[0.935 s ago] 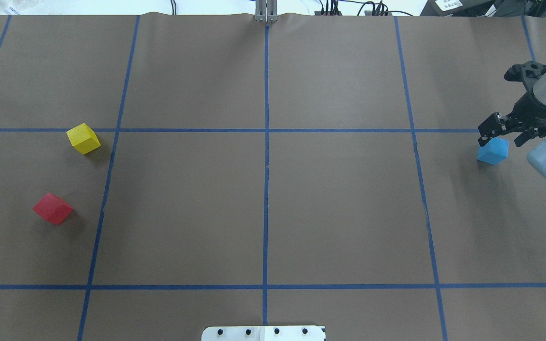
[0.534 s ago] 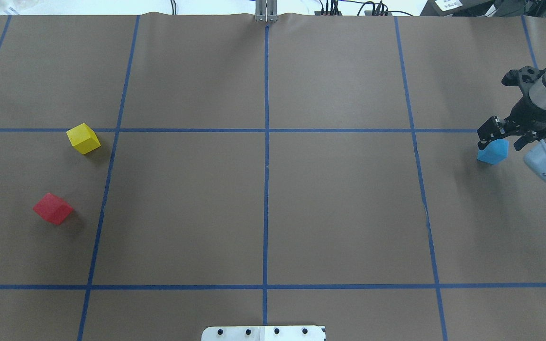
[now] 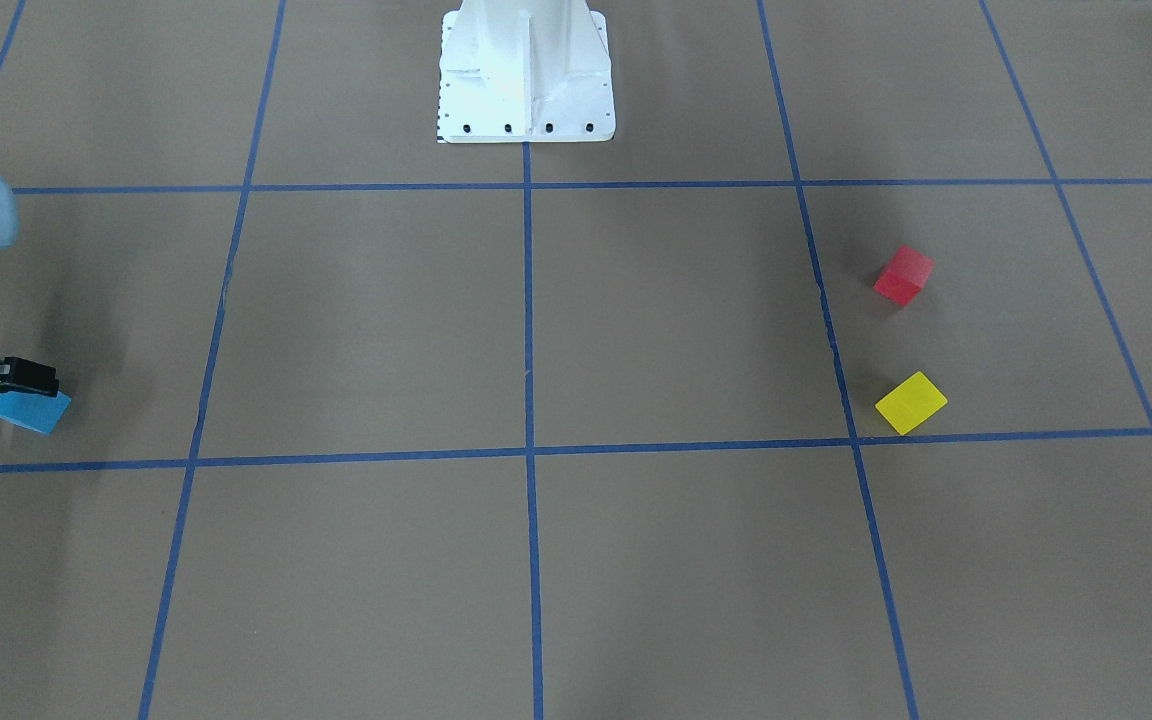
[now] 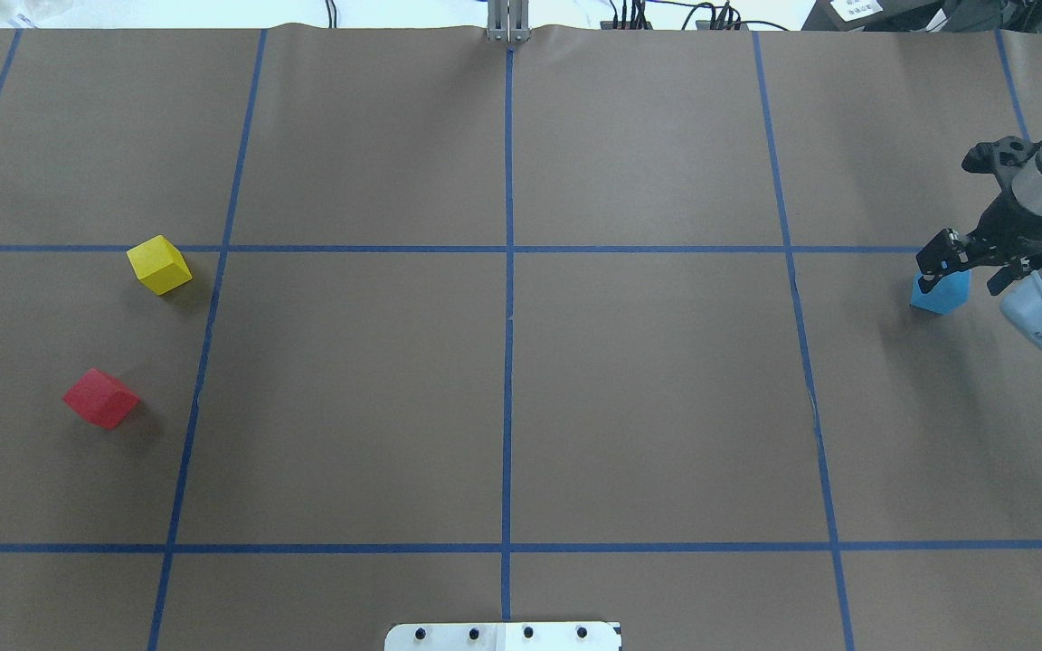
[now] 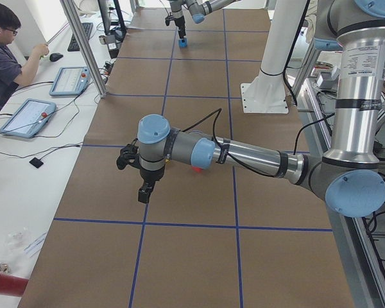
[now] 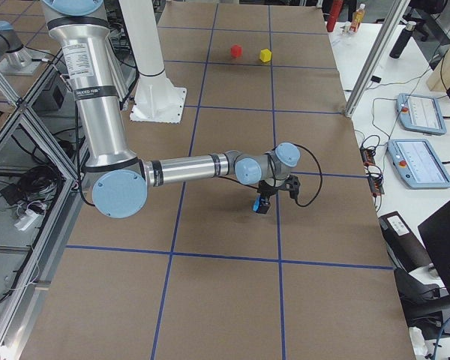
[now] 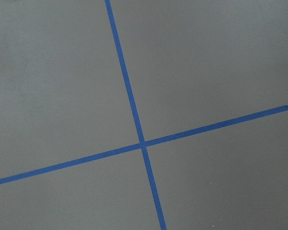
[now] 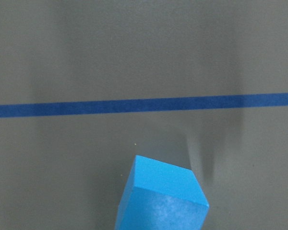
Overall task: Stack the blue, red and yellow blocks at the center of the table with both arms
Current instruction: 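Lower the right gripper onto the blue cube and close on it, then carry the blue cube with the right gripper to the table center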
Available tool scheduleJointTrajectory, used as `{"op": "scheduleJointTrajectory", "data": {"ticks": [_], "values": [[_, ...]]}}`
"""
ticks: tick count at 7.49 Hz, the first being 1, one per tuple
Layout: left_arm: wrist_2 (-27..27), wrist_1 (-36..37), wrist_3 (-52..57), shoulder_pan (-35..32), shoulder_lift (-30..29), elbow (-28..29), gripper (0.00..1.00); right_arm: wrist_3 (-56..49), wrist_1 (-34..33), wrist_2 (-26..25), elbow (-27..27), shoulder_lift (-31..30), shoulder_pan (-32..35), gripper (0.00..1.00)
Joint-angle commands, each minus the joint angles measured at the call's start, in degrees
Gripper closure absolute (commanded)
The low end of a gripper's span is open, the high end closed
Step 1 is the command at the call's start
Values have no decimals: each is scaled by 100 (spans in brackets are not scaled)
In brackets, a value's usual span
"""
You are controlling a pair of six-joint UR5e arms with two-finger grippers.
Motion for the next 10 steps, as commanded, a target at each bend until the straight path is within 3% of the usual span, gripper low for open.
{"op": "scheduleJointTrajectory", "data": {"ticks": [1, 3, 4, 6, 8, 10], "values": [[-2, 2, 7, -7, 11, -12, 0, 70, 0, -7, -157, 160, -11, 1], [-2, -7, 7, -7, 11, -12, 0, 114, 0, -16, -280, 292, -28, 2], [-10, -16, 7, -7, 81, -21, 0, 158, 0, -16, -281, 293, -28, 18], [-10, -16, -10, -7, 108, -100, 0, 168, 61, 2, -202, 223, 7, 100], [-10, -16, -10, -16, 125, -135, 0, 150, 124, 176, 252, 240, 469, 100], [-2, -7, -10, -7, 169, -179, 0, 150, -593, 266, 894, 449, 579, 100]]}}
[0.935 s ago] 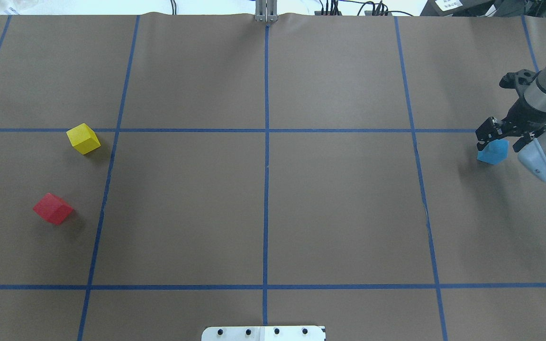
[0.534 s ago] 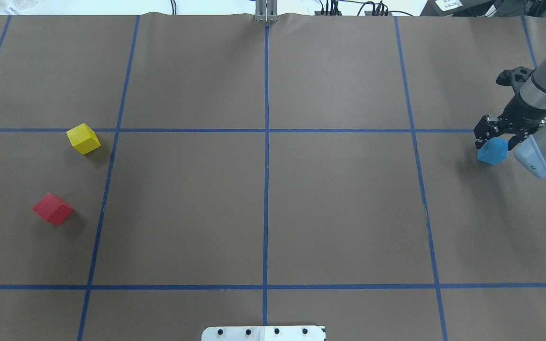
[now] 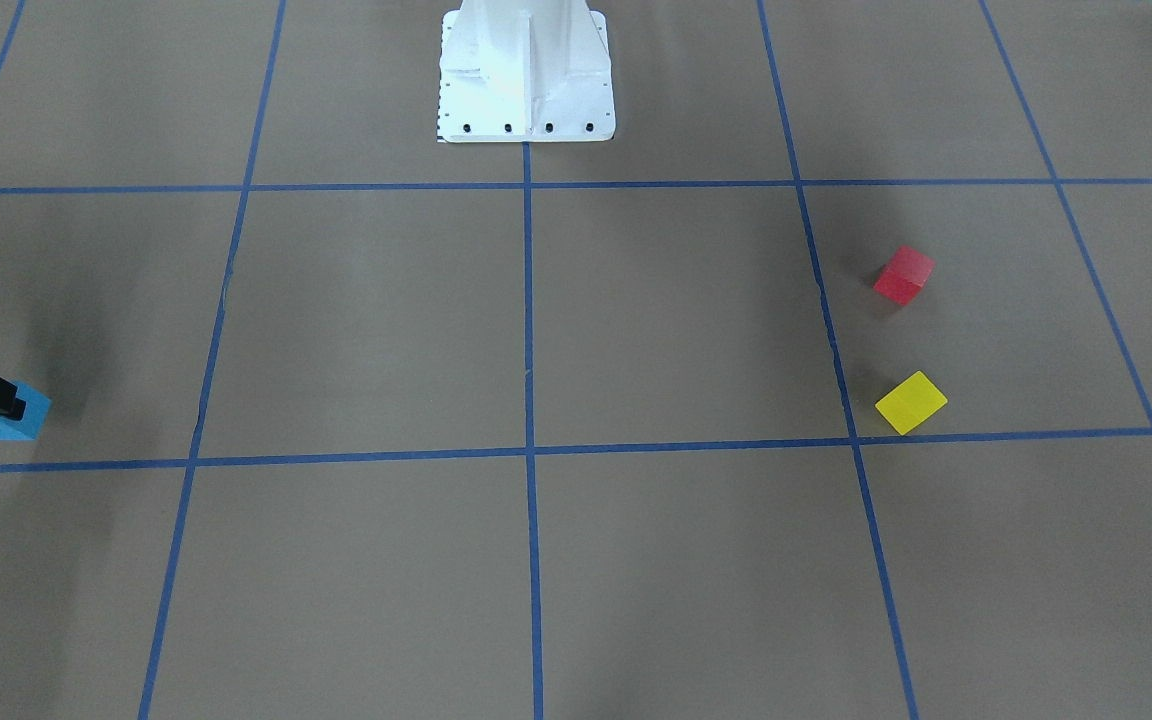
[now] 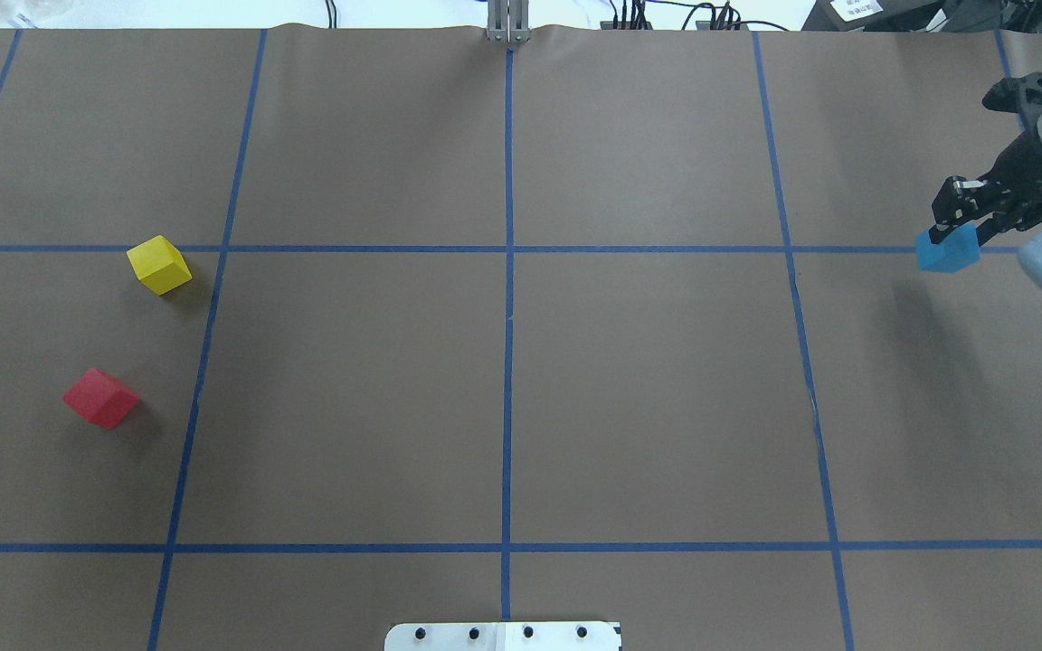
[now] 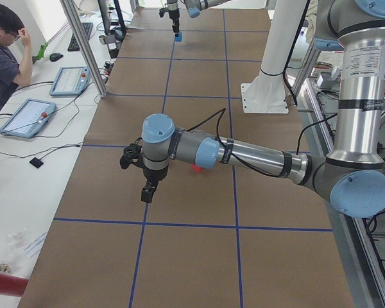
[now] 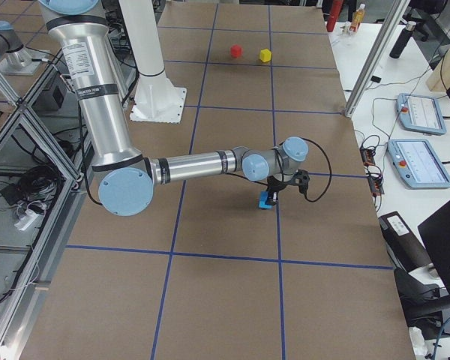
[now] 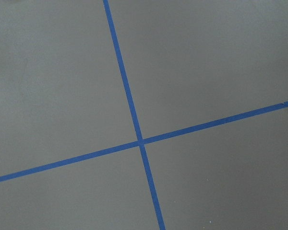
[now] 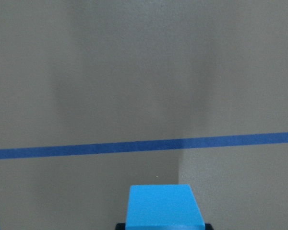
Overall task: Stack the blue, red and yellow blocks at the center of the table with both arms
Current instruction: 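Carry the blue cube with the right gripper to the table center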
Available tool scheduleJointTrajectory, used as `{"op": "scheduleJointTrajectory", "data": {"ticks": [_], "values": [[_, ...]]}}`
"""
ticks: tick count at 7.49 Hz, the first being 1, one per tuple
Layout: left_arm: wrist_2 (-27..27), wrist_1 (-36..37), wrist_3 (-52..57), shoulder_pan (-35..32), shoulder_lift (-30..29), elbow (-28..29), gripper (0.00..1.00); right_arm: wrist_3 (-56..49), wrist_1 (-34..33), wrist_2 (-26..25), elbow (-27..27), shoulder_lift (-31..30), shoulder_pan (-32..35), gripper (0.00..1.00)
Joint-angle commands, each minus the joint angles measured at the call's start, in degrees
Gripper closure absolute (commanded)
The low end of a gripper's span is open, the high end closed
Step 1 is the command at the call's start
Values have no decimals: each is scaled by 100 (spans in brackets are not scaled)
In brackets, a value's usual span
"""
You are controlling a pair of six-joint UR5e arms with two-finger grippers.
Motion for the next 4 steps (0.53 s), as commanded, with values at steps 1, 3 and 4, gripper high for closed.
{"op": "scheduleJointTrajectory", "data": {"ticks": [1, 3, 4], "values": [[16, 3, 0, 3, 18, -13, 0, 14, -846, -15, 454, 753, -173, 100], [-11, 11, 8, 3, 18, -30, 0, 41, -1647, -600, 254, 2071, -1058, 100], [-11, 20, 26, 3, 18, -31, 0, 145, -1859, -622, -104, 2730, -1350, 100]]}}
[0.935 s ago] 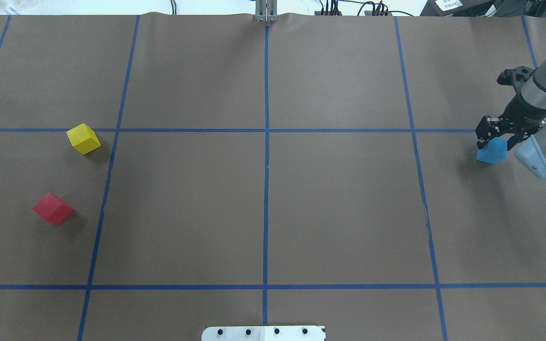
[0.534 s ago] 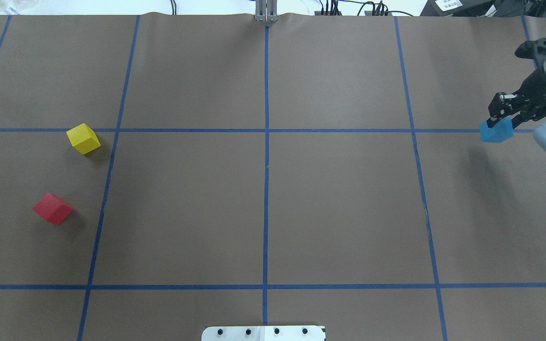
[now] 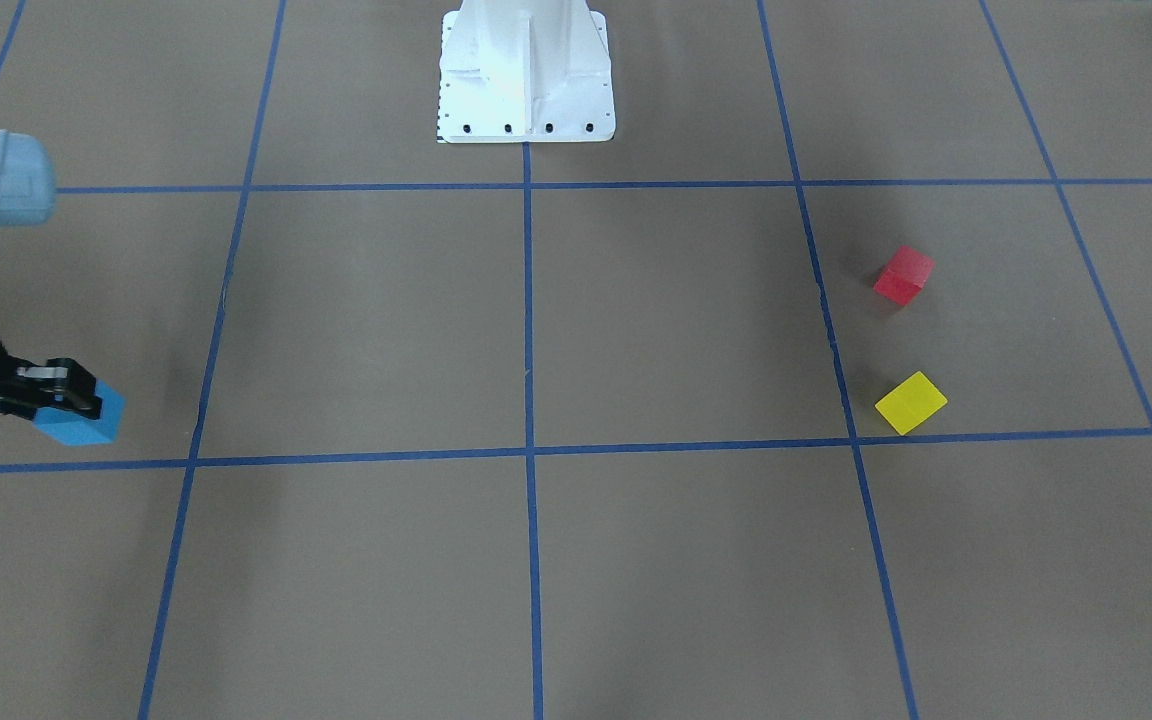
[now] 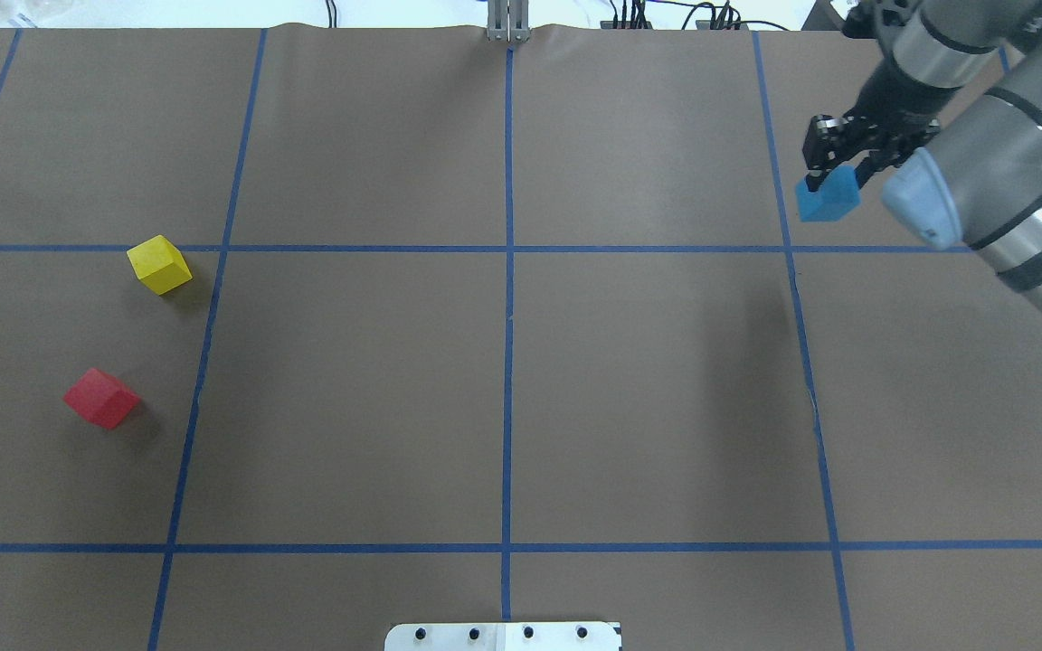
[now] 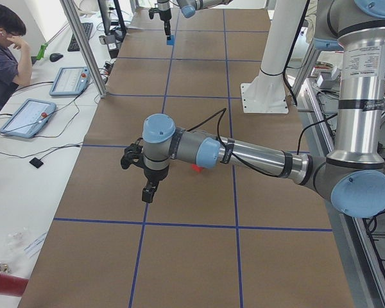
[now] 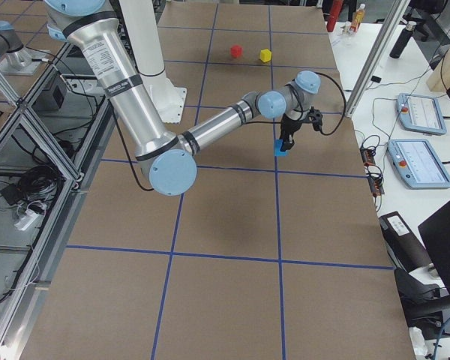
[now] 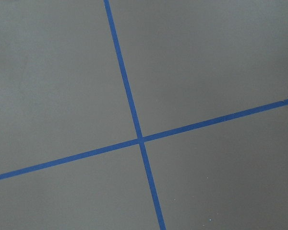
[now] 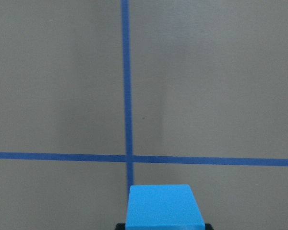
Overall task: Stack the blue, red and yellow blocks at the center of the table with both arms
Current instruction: 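Carry the blue cube with the right gripper to the table center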
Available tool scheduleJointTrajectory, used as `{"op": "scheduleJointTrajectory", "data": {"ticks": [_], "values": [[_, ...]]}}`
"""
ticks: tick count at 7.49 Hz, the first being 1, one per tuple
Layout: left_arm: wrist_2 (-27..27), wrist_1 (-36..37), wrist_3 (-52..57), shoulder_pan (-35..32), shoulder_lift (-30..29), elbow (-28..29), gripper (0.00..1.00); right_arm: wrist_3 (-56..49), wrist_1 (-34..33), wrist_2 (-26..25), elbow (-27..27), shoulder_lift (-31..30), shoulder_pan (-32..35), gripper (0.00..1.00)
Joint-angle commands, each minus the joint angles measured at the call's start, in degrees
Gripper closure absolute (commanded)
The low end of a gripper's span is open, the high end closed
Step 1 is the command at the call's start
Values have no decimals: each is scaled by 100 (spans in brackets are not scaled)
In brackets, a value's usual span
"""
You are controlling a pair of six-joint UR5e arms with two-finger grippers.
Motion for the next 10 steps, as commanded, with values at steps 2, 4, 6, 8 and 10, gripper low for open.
{"op": "scheduleJointTrajectory", "data": {"ticks": [2, 4, 6, 8, 10], "values": [[-5, 36, 17, 9, -8, -31, 0, 665, -381, -203, -1493, 2144, -933, 100], [-14, 36, 8, 17, 0, -31, 0, 1936, 63, -290, -2103, 2720, -1442, 100], [-14, 19, -18, 18, -8, -40, 0, 2379, 862, -806, -2754, 2854, -1952, 100], [-5, 10, -27, 18, -8, -31, 0, 2652, 1025, -827, -2915, 2854, -2192, 100], [-5, 10, -18, 18, -8, -22, 0, 2671, 1042, -827, -2924, 2854, -2192, 100]]}}
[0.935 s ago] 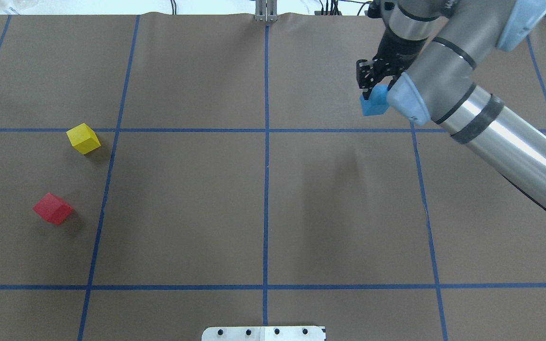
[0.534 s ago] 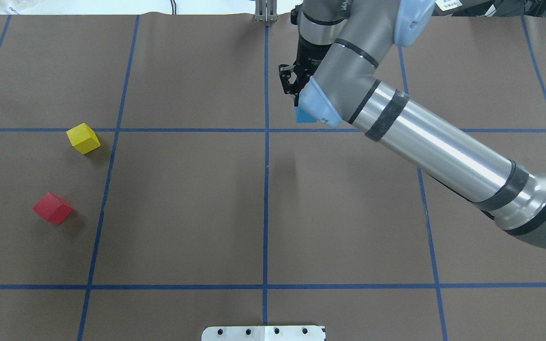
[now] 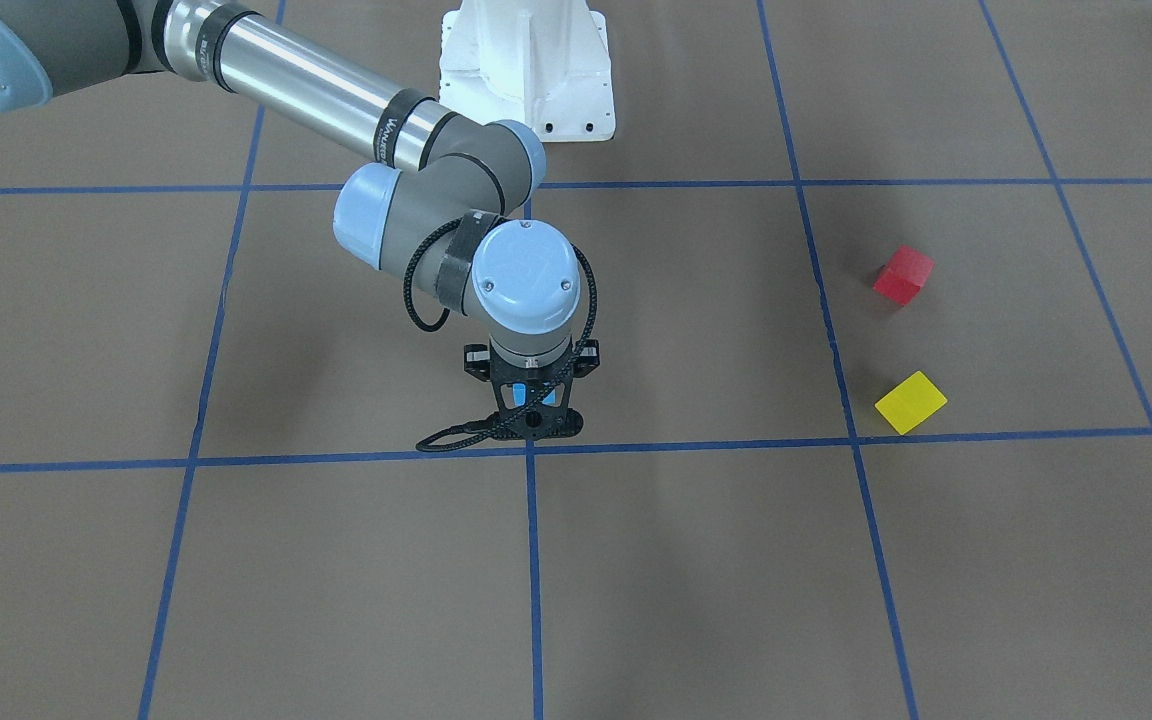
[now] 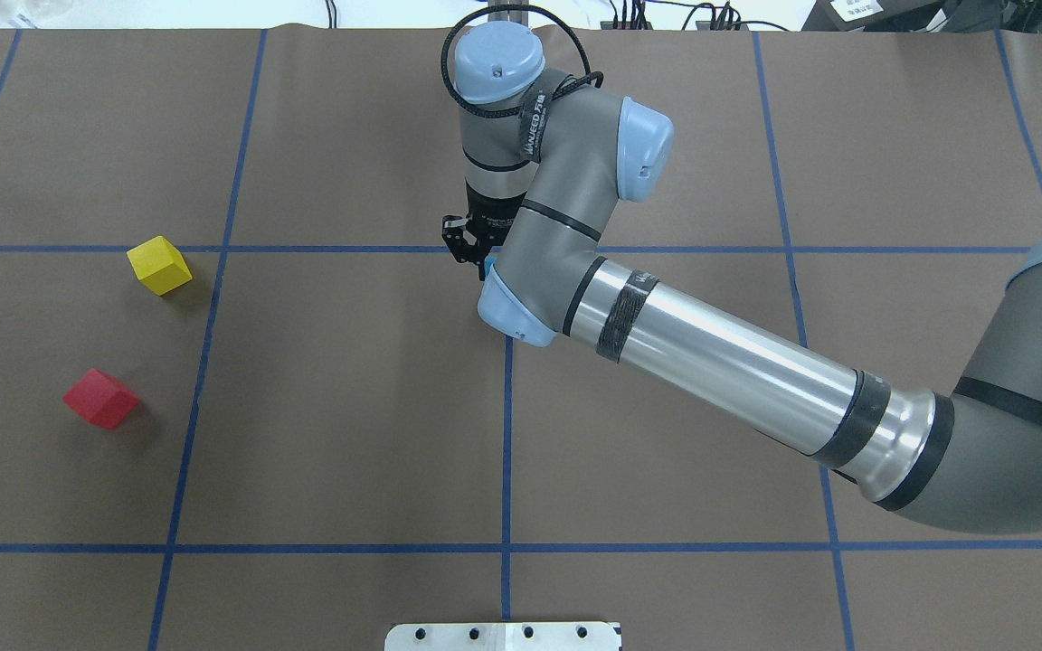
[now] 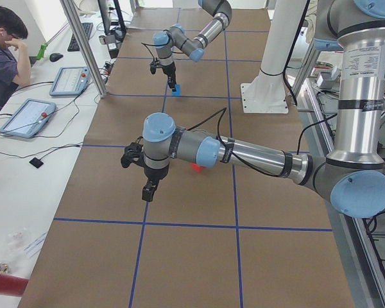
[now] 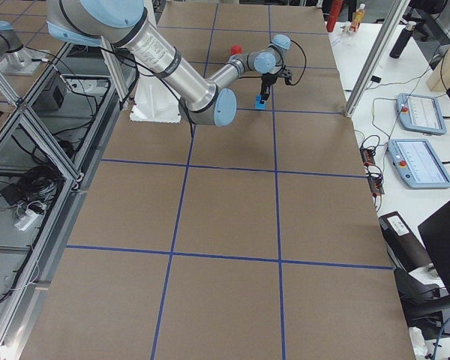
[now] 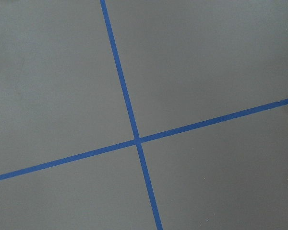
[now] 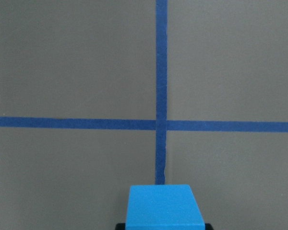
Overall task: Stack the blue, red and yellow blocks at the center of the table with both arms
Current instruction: 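Carry the blue cube with the right gripper to the table center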
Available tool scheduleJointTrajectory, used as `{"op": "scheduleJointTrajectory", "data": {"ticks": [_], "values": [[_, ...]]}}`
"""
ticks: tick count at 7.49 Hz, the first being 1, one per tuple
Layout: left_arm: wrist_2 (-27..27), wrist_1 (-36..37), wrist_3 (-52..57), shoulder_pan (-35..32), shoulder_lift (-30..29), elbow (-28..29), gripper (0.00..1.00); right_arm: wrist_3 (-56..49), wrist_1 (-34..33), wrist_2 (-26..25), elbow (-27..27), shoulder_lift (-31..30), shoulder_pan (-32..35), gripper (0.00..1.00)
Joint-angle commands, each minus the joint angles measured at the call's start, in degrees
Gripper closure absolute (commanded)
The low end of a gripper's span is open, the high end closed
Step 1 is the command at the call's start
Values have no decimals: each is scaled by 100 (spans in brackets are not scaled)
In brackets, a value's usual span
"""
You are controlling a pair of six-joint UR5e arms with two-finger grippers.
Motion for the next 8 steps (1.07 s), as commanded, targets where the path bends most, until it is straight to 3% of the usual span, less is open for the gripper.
{"op": "scheduleJointTrajectory", "data": {"ticks": [1, 2, 3, 4, 7, 8], "values": [[1, -1, 2, 0, 0, 4, 0, 24, 28, -7, -16, -39, -19, 100], [1, -1, 2, 0, 0, 4, 0, 24, 28, -7, -16, -66, -19, 100], [1, -1, 2, 0, 0, 4, 0, 16, 28, -7, -16, -66, -19, 76], [1, -1, 2, 0, 0, 4, 0, 7, 36, -16, -7, -92, -54, 2], [9, -1, 28, 0, -35, 13, 0, 42, 202, -16, 54, -110, -28, 1], [18, 51, -67, 17, -131, -13, 0, 42, 229, 28, 359, -145, 146, 1]]}}
